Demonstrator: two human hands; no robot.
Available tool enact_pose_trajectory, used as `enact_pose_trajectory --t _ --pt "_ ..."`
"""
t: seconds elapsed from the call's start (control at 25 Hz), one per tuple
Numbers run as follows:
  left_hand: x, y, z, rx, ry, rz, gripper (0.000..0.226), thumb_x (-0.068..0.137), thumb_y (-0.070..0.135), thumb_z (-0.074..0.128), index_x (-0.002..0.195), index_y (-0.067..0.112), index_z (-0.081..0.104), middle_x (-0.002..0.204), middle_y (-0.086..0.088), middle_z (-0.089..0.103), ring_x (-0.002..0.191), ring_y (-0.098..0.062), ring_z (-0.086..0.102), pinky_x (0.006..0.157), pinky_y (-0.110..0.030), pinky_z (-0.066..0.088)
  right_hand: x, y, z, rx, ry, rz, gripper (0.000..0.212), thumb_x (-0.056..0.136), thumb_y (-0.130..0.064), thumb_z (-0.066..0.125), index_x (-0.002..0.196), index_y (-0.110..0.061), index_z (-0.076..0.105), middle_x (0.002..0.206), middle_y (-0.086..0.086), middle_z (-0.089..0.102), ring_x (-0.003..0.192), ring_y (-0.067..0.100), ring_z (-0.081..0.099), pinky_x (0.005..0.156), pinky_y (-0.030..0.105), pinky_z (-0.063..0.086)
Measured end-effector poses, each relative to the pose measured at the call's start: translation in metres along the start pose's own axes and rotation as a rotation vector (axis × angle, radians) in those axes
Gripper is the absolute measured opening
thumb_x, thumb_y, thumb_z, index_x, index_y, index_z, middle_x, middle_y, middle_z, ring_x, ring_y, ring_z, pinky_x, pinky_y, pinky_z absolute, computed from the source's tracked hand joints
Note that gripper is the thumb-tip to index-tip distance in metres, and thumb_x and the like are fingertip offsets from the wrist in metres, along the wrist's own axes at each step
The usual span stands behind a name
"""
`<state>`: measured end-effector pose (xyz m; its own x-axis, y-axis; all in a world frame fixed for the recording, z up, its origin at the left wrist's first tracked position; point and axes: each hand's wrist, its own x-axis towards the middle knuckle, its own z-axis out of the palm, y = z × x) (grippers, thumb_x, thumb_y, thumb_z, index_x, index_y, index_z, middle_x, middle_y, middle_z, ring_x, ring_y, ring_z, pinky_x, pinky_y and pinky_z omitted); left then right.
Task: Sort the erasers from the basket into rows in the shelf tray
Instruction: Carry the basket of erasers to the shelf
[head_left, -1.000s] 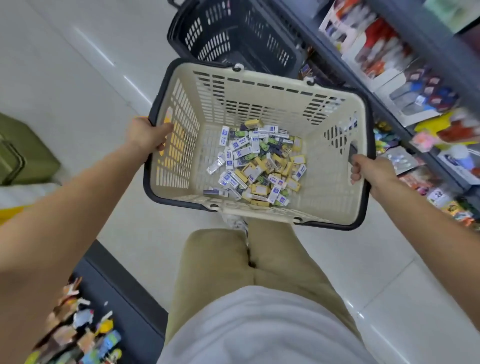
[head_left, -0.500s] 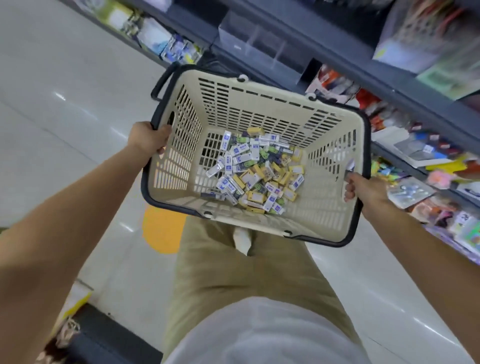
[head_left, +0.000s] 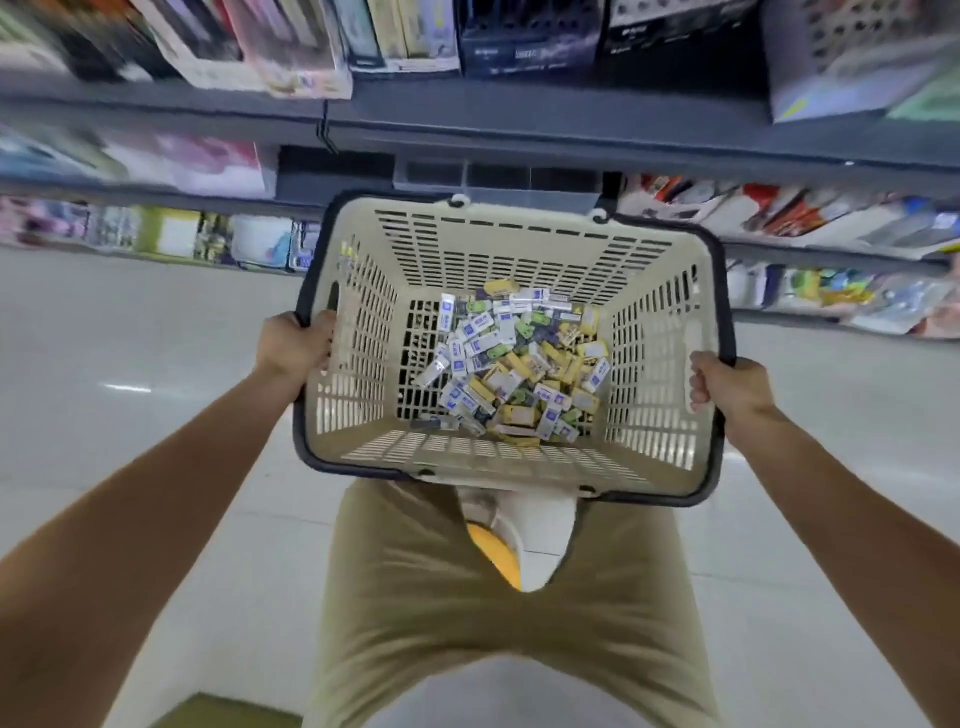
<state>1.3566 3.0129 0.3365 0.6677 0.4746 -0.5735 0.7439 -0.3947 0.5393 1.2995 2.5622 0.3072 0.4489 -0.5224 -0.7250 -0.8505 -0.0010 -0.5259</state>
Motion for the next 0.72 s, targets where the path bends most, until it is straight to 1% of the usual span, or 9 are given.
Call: enact_pose_trajectory --t 0.12,0.2,0.28,0.32,0.4,0.48,0.56,0.64,0.72 --pt "0.036 -0.004 0.010 0.063 -0.094 0.026 0.024 0.081 0.023 0.060 0.063 0.008 0.054 0.037 0.004 0.050 0.032 -0.007 0.045 0.048 -0.023 0.042 0.008 0.012 0.024 0.043 0.058 0.043 0.019 0.082 -0.016 0.058 0.064 -0.012 0.054 0.049 0.002 0.048 0.027 0.008 0.038 0.039 0.022 0.037" --pt "0.055 -0.017 0.023 0.103 -0.135 0.039 0.026 0.085 0.020 0.058 0.062 0.008 0.052 0.044 0.000 0.053 0.030 -0.004 0.047 0.050 -0.024 0.044 0.017 0.025 0.039 0.075 0.094 0.053 0.019 0.082 -0.015 0.059 0.065 -0.012 0.052 0.042 -0.002 0.048 0.026 0.008 0.038 0.033 0.017 0.033" --pt "0.078 -0.033 0.041 0.139 -0.150 0.058 0.029 0.090 0.021 0.057 0.065 0.008 0.052 0.037 0.004 0.053 0.031 -0.002 0.048 0.050 -0.021 0.043 0.036 0.039 0.054 0.072 0.111 0.056 0.021 0.082 -0.017 0.061 0.064 -0.011 0.052 0.037 -0.005 0.049 0.026 0.007 0.040 0.032 0.016 0.034" --pt "0.089 -0.041 0.051 0.148 -0.157 0.067 0.031 0.092 0.022 0.056 0.065 0.007 0.052 0.034 0.006 0.052 0.031 -0.001 0.048 0.048 -0.017 0.042 0.046 0.047 0.061 0.046 0.113 0.051 0.023 0.082 -0.018 0.062 0.062 -0.011 0.052 0.038 -0.005 0.050 0.027 0.006 0.041 0.033 0.017 0.036" --pt "0.110 -0.061 0.072 0.132 -0.182 0.080 0.037 0.094 0.020 0.053 0.059 0.008 0.051 0.033 0.009 0.052 0.030 0.000 0.047 0.045 -0.011 0.040 0.068 0.063 0.076 -0.008 0.108 0.029 0.027 0.083 -0.020 0.063 0.060 -0.011 0.053 0.048 0.003 0.054 0.028 0.005 0.043 0.036 0.017 0.039" --pt "0.128 -0.087 0.092 0.088 -0.216 0.065 0.037 0.094 0.018 0.053 0.058 0.009 0.052 0.035 0.009 0.053 0.033 -0.001 0.047 0.058 -0.020 0.047 0.090 0.079 0.091 -0.038 0.111 0.009 0.030 0.085 -0.021 0.063 0.059 -0.011 0.053 0.053 0.008 0.053 0.028 0.003 0.044 0.033 0.014 0.038" --pt "0.141 -0.108 0.104 0.048 -0.222 0.034 0.031 0.094 0.017 0.054 0.065 0.006 0.054 0.038 0.008 0.054 0.036 -0.002 0.048 0.070 -0.035 0.048 0.106 0.089 0.104 -0.046 0.102 0.005 0.030 0.085 -0.023 0.063 0.060 -0.011 0.052 0.047 0.005 0.055 0.028 0.003 0.044 0.032 0.013 0.037" --pt "0.150 -0.121 0.113 0.028 -0.205 0.014 0.029 0.093 0.018 0.055 0.067 0.006 0.054 0.039 0.008 0.055 0.036 -0.003 0.049 0.072 -0.039 0.048 0.118 0.098 0.113 -0.051 0.100 0.012 0.028 0.085 -0.023 0.063 0.061 -0.010 0.054 0.037 -0.004 0.054 0.028 0.003 0.045 0.031 0.014 0.038" --pt "0.157 -0.125 0.118 0.055 -0.191 0.048 0.034 0.093 0.019 0.056 0.061 0.009 0.055 0.039 0.009 0.057 0.038 -0.002 0.051 0.073 -0.036 0.048 0.124 0.104 0.119 -0.055 0.118 0.004 0.026 0.085 -0.022 0.063 0.065 -0.008 0.056 0.036 -0.007 0.054 0.028 0.002 0.045 0.031 0.015 0.040"
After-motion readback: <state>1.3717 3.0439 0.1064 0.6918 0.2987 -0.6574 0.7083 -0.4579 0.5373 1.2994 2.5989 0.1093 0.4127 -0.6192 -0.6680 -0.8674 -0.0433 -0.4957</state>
